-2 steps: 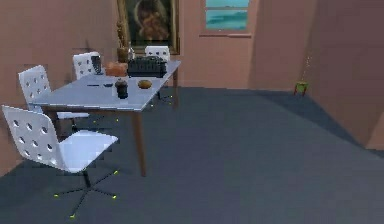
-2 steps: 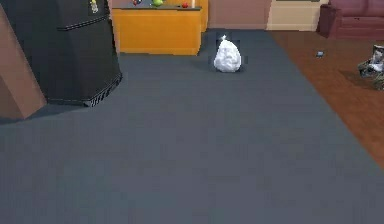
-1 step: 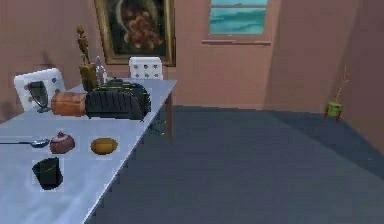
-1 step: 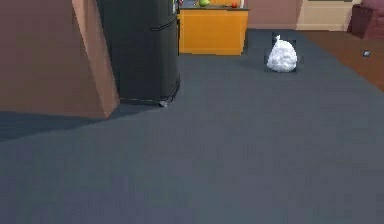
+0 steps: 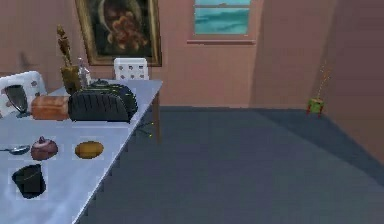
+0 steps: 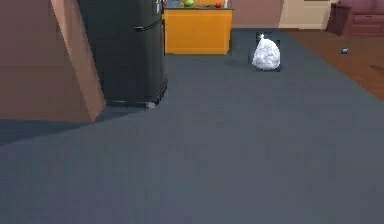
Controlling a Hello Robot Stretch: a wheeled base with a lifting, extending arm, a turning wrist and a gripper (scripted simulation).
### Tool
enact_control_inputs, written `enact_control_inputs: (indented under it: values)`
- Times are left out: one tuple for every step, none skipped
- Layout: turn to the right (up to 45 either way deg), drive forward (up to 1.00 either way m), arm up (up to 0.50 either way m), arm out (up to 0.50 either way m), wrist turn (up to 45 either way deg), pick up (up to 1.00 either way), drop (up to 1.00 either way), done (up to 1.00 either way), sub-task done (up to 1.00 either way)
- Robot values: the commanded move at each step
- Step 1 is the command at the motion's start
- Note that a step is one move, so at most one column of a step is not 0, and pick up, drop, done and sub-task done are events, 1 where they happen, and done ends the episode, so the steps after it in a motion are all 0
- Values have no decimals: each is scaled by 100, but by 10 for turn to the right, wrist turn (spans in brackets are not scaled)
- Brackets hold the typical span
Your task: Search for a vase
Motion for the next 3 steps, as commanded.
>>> enact_control_inputs:
  values:
    - [0,100,0,0,0,0,0,0,0]
    - [0,65,0,0,0,0,0,0,0]
    - [-450,0,0,0,0,0,0,0,0]
